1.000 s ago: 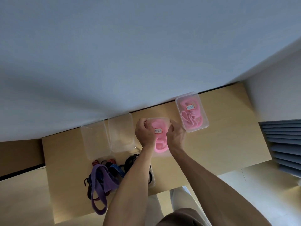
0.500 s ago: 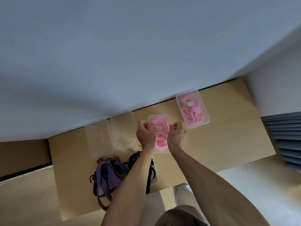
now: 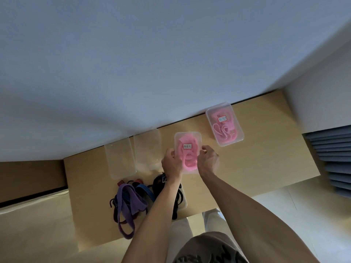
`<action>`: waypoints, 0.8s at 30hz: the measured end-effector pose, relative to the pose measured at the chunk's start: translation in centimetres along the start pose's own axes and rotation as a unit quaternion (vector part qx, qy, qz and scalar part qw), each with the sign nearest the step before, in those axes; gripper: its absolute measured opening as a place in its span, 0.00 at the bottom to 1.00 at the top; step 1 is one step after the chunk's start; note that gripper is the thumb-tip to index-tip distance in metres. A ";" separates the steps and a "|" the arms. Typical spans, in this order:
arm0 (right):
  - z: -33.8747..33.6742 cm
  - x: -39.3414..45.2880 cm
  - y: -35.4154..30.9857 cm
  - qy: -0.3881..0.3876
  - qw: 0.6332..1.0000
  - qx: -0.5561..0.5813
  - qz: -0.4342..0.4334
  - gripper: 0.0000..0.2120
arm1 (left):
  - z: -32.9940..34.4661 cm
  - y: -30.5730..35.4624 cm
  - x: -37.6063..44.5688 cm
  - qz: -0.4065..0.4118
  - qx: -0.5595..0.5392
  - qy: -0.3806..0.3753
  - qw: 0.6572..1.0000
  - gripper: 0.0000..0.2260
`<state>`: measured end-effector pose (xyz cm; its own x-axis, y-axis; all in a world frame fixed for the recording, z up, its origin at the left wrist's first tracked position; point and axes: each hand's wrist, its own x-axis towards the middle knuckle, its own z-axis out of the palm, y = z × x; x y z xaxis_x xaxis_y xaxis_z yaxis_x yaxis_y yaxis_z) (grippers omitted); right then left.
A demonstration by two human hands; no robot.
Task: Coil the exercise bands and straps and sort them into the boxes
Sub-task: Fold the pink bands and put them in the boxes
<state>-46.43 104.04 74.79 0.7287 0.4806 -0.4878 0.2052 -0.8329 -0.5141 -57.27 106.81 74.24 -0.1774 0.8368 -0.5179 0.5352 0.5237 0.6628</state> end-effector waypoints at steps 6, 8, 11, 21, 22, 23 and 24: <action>-0.2 0.0 -0.1 0.009 1.000 -0.007 -0.004 0.04 | -0.4 0.1 -0.2 0.026 0.090 -0.017 0.995 0.13; -0.6 -0.6 0.4 0.014 0.999 -0.010 -0.046 0.10 | -0.8 0.2 -0.3 0.040 0.109 -0.057 0.992 0.15; -1.2 -1.5 2.0 -0.006 0.995 -0.036 -0.089 0.22 | -1.4 0.0 -0.5 0.072 0.099 -0.125 0.985 0.09; -1.3 -0.6 -0.6 0.029 0.973 -0.059 -0.220 0.27 | -1.1 1.7 -0.4 0.077 0.134 -0.073 0.985 0.13; -1.4 0.0 -1.2 0.029 0.967 -0.067 -0.243 0.26 | -1.1 2.2 0.1 0.093 0.146 -0.062 0.983 0.14; -1.4 0.6 -1.7 0.017 0.963 -0.086 -0.256 0.24 | -0.9 2.6 0.7 0.116 0.161 -0.052 0.979 0.13; -1.4 1.2 -2.1 -0.002 0.958 -0.112 -0.262 0.22 | -0.8 3.1 1.3 0.139 0.179 -0.051 0.973 0.13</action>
<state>-45.05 105.97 76.29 0.4842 0.8502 -0.2067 0.6782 -0.5140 -0.5252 -56.47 109.68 76.02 0.0872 0.9085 -0.4086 0.8075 0.1758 0.5631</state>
